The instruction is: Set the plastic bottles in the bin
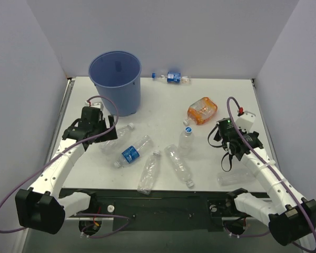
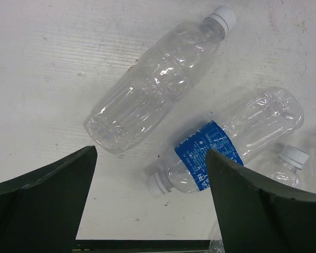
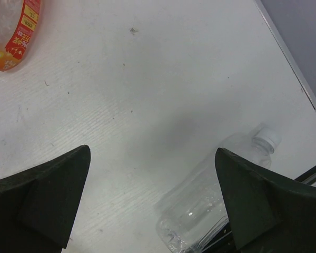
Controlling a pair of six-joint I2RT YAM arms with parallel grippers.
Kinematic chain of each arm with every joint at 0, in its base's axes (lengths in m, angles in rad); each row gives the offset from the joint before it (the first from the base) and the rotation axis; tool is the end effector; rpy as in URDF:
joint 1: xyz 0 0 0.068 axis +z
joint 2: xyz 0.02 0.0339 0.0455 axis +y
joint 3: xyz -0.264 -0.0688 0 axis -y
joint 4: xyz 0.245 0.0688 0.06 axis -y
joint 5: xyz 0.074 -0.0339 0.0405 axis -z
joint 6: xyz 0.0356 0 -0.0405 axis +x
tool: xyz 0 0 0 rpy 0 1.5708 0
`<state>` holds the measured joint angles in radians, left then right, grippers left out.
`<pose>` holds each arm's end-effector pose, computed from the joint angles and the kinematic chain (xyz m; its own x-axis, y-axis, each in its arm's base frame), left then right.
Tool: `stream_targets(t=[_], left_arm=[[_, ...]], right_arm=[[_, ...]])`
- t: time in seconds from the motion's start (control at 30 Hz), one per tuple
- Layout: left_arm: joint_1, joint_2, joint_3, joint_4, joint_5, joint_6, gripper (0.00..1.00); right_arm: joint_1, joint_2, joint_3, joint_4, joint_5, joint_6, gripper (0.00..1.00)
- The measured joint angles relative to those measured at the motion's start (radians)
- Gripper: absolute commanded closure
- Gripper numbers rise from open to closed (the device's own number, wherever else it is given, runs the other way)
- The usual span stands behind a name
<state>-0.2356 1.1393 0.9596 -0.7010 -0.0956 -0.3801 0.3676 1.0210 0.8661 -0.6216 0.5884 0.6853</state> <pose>0.2254 -0.0506 0.2841 -0.7606 -0.1972 -0.6185 -0.1173 0.9788 -0.1678 0.2005 0.0561 0.2875 -0.4617 0.3864 -0.7985 0.4685 0.8706 0.1504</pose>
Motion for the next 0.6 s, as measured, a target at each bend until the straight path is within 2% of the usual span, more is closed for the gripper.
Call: stream_targets(t=[0.37,0.6], left_arm=[[-0.004,0.038,0.002,0.008,0.007,0.031,0.04],[-0.084,0.07,0.022,0.02,-0.026,0.121,0.04]], right_arm=[[0.0,-0.07,-0.025,0.023,0.007,0.0,0.0],[0.0,-0.132,-0.071,0.048,-0.003,0.004,0.0]])
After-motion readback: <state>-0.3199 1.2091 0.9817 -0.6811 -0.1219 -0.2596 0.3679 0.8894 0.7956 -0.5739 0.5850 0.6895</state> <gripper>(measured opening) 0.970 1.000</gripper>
